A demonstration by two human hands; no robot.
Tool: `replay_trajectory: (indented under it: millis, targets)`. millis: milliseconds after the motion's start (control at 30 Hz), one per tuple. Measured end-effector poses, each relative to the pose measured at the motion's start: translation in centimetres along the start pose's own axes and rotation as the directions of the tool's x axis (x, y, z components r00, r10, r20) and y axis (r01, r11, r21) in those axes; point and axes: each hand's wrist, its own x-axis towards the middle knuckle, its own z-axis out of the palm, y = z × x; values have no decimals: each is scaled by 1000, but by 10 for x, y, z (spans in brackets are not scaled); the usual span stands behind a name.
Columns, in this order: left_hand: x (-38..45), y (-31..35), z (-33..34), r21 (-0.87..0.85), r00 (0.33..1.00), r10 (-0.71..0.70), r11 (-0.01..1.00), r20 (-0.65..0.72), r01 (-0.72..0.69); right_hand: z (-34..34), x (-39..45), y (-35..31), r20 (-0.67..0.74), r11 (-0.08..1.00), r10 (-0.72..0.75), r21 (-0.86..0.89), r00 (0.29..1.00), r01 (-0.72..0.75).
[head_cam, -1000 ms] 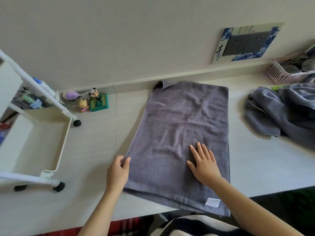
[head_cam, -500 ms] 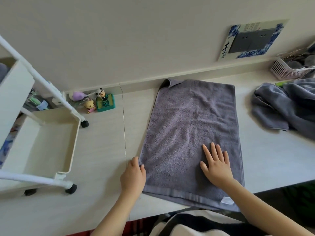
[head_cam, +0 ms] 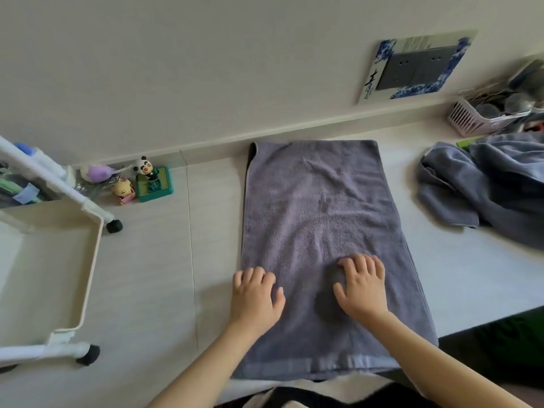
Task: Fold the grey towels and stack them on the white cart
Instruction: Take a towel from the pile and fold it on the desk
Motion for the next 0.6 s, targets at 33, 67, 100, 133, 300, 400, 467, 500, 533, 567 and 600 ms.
replay_trajectory:
  millis: [33, 67, 100, 133, 300, 400, 467, 500, 533, 567, 600]
  targets:
    - [14, 5, 5, -21, 1000, -2, 1000, -4, 2, -2, 11, -6, -18, 1000, -12, 13, 1000, 12]
    - [26, 9, 9, -23, 1000, 6, 1000, 4, -6, -2, 19, -15, -35, 999, -34, 28, 999, 35]
    - [41, 13, 14, -9, 999, 11, 1000, 47, -10, -1, 31, -22, -37, 997, -63, 41, 997, 65]
    - [54, 17, 20, 13, 995, 18, 1000, 97, -20, 4, 41, -27, -33, 994, -97, 46, 995, 99]
    - [88, 13, 37, 139, 962, -88, 989, 259, 53, 17, 70, 4, 56, 1000, -22, -9, 998, 23]
    - [87, 16, 41, 129, 954, -178, 980, 240, 150, 13, 70, 40, 29, 989, 148, -29, 989, -147]
    - [108, 31, 45, 70, 953, -231, 973, 195, 221, 8, 86, 45, 15, 985, 170, -7, 985, -170]
    - [121, 38, 46, 40, 961, -224, 974, 161, 221, 5, 96, 38, -11, 990, 137, 18, 991, -136]
    - [139, 45, 49, 28, 971, -192, 981, 144, 189, 3, 111, 32, -45, 994, 99, 49, 994, -97]
    - [155, 50, 50, 33, 980, -148, 989, 135, 145, 2, 124, 23, -67, 996, 56, 79, 996, -50]
    - [173, 53, 54, 48, 983, -111, 993, 147, 105, 3, 140, 19, -59, 996, 13, 93, 998, -8]
